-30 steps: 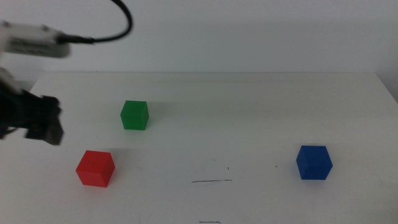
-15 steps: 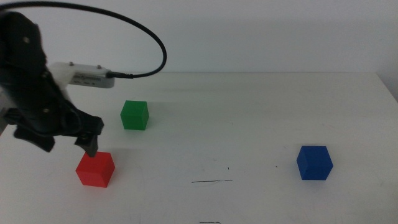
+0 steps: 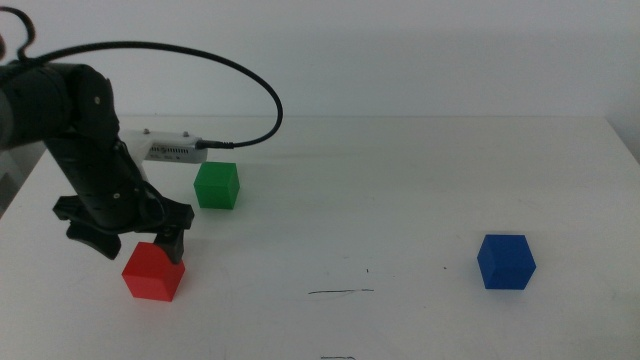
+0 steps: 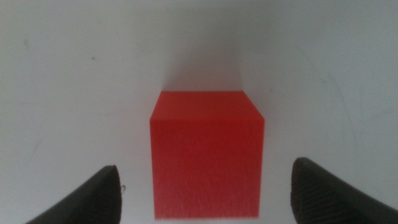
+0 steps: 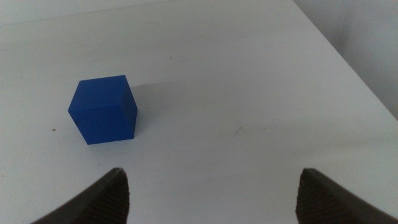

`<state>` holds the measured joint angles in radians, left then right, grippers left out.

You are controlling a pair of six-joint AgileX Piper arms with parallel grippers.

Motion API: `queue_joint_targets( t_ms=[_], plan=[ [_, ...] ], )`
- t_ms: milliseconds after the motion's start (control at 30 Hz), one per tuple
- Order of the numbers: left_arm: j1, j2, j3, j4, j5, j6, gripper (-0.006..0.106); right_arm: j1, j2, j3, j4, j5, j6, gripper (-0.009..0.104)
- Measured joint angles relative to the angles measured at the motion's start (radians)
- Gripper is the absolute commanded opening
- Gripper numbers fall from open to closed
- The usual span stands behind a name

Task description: Stack red cubes first, then green, then blue cubes in a specific spot.

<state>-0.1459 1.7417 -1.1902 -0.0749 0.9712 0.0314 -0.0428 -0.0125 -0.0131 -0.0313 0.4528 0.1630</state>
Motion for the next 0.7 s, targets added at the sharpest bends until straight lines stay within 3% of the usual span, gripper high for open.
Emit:
queue_joint_targets(
  t_ms=[467,700],
  plan=[
    [0.0,0.106,-0.001,-0.022,-0.045,0.029,0.092,0.0,0.0,0.0,0.0,0.0,0.0,0.078],
    [-0.003,0.133,-0.001,-0.025,-0.051,0.045,0.077,0.0,0.0,0.0,0.0,0.0,0.0,0.078]
  ],
)
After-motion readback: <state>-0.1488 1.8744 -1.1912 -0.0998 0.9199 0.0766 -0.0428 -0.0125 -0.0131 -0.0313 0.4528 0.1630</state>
